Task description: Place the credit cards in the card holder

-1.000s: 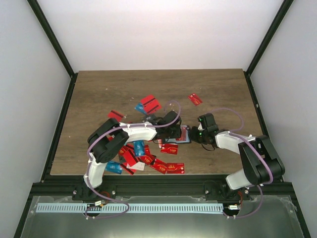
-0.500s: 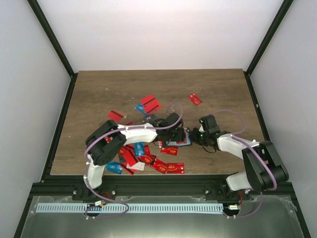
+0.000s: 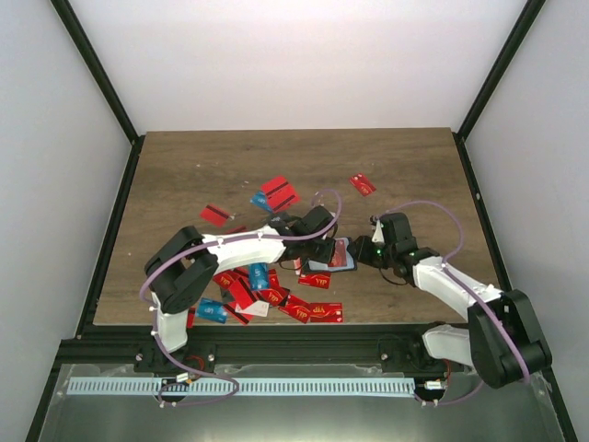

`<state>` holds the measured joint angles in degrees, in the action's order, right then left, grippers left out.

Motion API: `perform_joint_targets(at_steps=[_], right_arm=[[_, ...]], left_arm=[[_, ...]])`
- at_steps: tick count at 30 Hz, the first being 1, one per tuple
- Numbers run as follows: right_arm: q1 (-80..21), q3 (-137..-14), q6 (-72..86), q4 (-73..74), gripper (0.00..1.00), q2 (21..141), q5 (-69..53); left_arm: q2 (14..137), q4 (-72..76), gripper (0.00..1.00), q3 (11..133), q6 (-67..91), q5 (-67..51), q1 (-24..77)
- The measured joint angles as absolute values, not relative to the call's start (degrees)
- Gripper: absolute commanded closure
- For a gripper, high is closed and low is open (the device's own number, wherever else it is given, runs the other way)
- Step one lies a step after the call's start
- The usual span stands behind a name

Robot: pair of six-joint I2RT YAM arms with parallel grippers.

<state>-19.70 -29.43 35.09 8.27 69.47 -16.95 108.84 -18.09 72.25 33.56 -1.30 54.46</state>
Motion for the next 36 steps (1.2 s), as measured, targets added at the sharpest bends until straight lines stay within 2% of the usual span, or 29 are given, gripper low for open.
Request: perform_joint_targets(at_steps=[2,3,16,36], right_arm=[[-19.68,-28.84,34.46,7.9,0.7,69.1,-18.85],[-19.7,-28.58,34.22,7.75,0.7,69.1,-19.79],[-19.7,-28.32,32.95,5.63,0.67,74.48,-23.94],[-19.7,-28.36,31.97,5.56,0.65,76.97,-21.19]], left_arm=[[108.84,-18.55,0.95,72.23,32.58,-1.15,54.24],[108.86,-18.63,0.96,72.18,32.18,-1.13,54.11],[113.16,-18.59,0.96,72.2,29.54,-1.61,53.78],[115.04,-17.23,0.96,72.97,29.41,-3.75,53.67]])
